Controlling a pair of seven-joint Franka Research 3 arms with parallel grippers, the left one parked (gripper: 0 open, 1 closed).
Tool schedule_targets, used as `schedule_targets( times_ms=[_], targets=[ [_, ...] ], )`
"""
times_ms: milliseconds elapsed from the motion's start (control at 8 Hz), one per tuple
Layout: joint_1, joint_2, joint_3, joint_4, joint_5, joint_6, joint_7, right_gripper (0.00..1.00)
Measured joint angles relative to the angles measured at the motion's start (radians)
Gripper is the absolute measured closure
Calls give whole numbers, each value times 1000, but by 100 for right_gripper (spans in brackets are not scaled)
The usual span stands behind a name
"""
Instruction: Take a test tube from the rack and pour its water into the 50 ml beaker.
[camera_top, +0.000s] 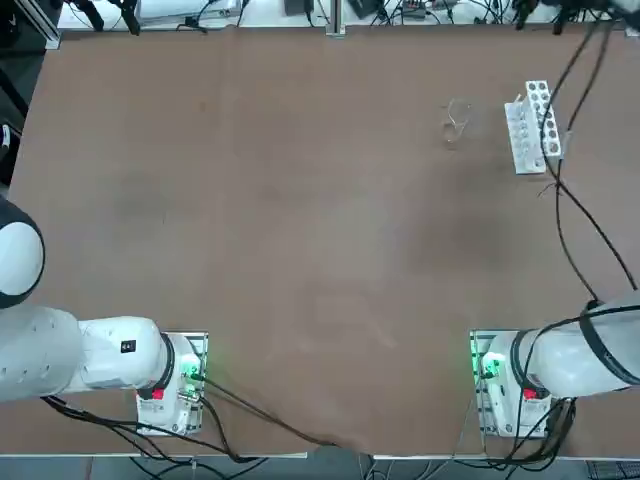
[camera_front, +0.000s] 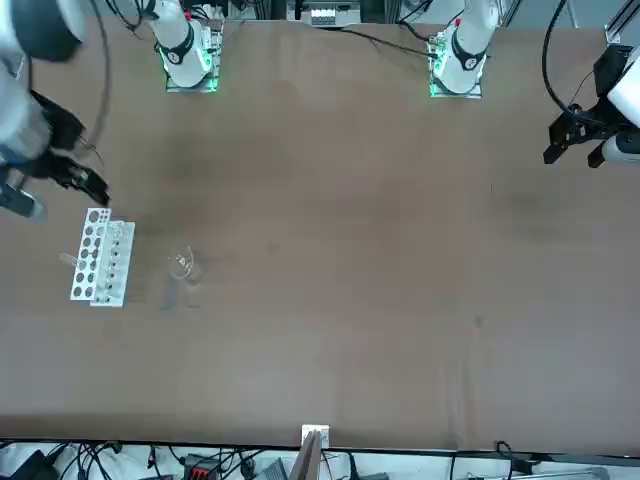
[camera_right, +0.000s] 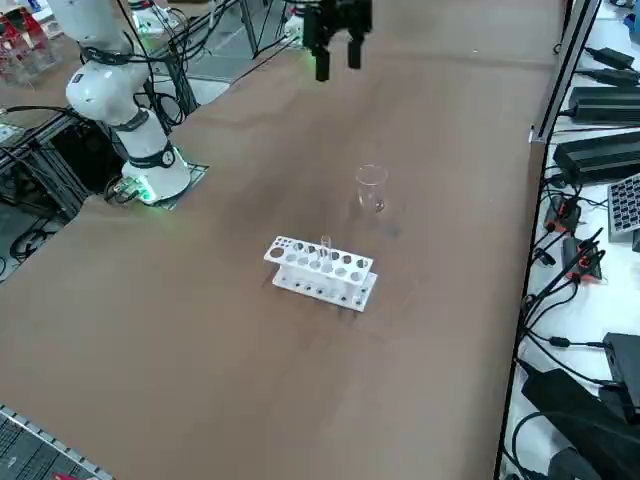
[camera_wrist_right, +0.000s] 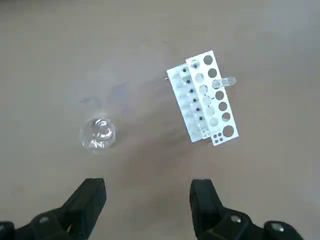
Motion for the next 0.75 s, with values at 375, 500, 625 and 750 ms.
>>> schedule_targets(
  times_ms=[375,500,625,750],
  targets=[
    [101,149,3,-4,-212,31,393,0],
    [127,196,3,-7,-282,32,513,0],
    [144,239,3,-11,-352,33,633,0],
    [150,278,3,-15,-417,33,740,1]
  ],
)
